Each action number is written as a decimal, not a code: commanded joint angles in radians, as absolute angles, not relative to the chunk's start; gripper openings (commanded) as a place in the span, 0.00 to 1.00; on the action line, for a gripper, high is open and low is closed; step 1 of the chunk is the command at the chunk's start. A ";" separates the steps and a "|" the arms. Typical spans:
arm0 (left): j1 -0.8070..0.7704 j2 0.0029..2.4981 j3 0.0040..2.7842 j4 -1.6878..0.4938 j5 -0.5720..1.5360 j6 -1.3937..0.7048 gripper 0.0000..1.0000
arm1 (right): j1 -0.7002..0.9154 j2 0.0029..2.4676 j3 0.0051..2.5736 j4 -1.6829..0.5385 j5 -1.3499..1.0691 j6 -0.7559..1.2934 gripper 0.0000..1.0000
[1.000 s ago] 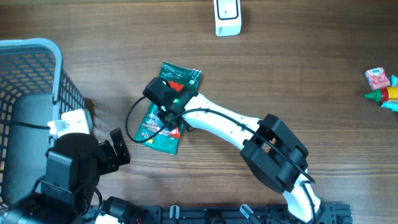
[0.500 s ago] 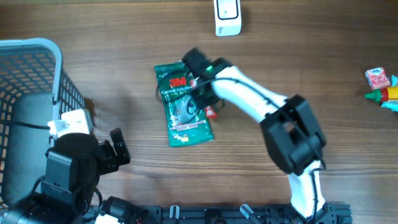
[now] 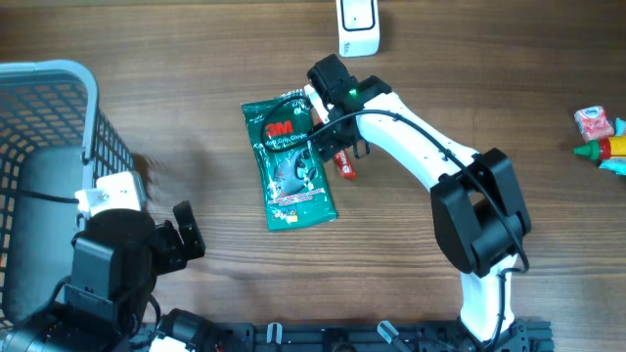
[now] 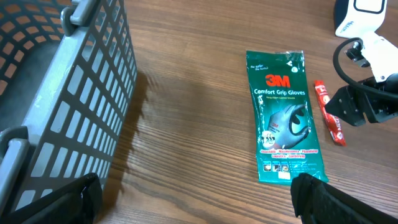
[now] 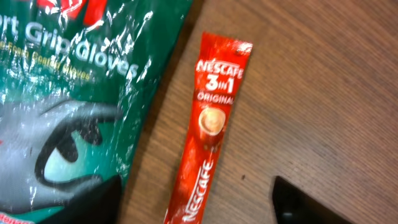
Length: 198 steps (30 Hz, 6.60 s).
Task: Scan the item barcode
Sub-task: 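Reach the right gripper over the gloves pack and grasp the Nescafe sachet, then lift the Nescafe sachet up to the white scanner, then carry the sachet to the right edge and release it, then move both grippers toward the green 3M gloves pack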
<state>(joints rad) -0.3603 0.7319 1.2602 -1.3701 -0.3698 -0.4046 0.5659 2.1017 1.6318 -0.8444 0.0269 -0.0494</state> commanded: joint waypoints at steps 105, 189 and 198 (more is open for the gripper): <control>-0.363 0.727 1.261 -1.370 -0.379 -0.397 1.00 | 0.182 1.749 1.683 -1.262 -1.541 -1.929 0.05; -0.363 0.727 1.261 -1.370 -0.379 -0.397 1.00 | -0.554 2.230 1.897 -0.839 -0.057 0.658 0.51; -0.363 0.727 1.261 -1.370 -0.379 -0.397 1.00 | -0.189 2.134 1.903 -0.899 -0.649 0.315 0.86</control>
